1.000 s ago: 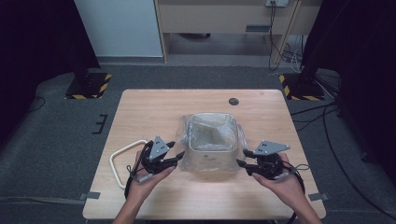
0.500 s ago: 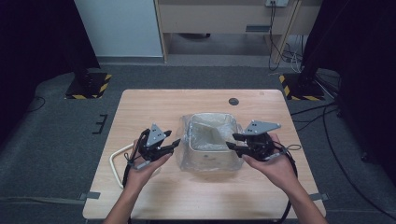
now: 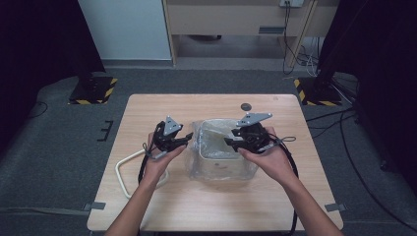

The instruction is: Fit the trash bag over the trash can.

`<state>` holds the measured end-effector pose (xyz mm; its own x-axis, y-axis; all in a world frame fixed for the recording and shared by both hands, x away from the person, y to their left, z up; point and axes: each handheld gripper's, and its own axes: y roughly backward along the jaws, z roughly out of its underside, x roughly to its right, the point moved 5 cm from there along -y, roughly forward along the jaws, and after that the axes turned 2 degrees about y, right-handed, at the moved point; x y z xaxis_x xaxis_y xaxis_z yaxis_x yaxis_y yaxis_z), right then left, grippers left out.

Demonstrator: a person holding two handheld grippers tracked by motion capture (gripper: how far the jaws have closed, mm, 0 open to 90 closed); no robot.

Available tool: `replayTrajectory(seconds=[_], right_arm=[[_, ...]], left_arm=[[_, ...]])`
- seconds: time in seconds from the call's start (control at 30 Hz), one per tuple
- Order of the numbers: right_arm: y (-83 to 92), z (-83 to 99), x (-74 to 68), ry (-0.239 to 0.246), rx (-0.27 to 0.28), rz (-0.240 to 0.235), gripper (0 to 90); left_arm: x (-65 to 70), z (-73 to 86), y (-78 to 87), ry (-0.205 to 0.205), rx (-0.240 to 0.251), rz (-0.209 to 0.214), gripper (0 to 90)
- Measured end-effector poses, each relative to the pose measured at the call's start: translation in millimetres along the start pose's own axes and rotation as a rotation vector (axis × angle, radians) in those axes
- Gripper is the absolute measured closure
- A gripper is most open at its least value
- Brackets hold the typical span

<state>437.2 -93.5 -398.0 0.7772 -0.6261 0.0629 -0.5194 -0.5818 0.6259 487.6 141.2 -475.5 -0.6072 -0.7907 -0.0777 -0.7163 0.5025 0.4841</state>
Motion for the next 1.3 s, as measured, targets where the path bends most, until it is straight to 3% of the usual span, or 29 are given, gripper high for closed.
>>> replayTrajectory(seconds=[0.17, 0.23, 0.4, 0.5, 0.63, 1.03, 1.3], right_arm=[[-7.6, -8.3, -1.9, -0.001, 0.002, -0.014, 55.6], [-11.0, -11.3, -3.0, 0.004, 0.001, -0.018, 55.5], [-20.1, -19.8, -3.4, 0.006, -0.009, -0.019, 55.8], [-24.9, -24.8, -2.4, 0.013, -0.011, -0.014, 56.5], [-29.4, -30.7, -0.4, 0.011, -0.013, -0.010, 58.0], [-46.0, -32.9, -1.4, 0.032, -0.071, -0.015, 62.1], [-48.7, -38.4, -1.4, 0.042, -0.076, -0.020, 65.8]], left_arm=[[2.5, -6.0, -9.3, -0.030, -0.017, 0.007, 46.7], [3.1, -9.4, -14.7, -0.058, 0.006, 0.011, 47.1], [3.9, -9.2, -22.6, -0.095, -0.019, 0.008, 60.4], [4.9, -10.0, -24.0, -0.062, -0.016, 0.018, 75.6], [3.7, -5.8, -25.4, 0.000, -0.058, 0.032, 89.8], [0.5, 18.1, -45.6, -0.010, -0.143, 0.016, 90.0], [-9.6, 35.6, -57.6, 0.016, -0.188, 0.001, 90.0]])
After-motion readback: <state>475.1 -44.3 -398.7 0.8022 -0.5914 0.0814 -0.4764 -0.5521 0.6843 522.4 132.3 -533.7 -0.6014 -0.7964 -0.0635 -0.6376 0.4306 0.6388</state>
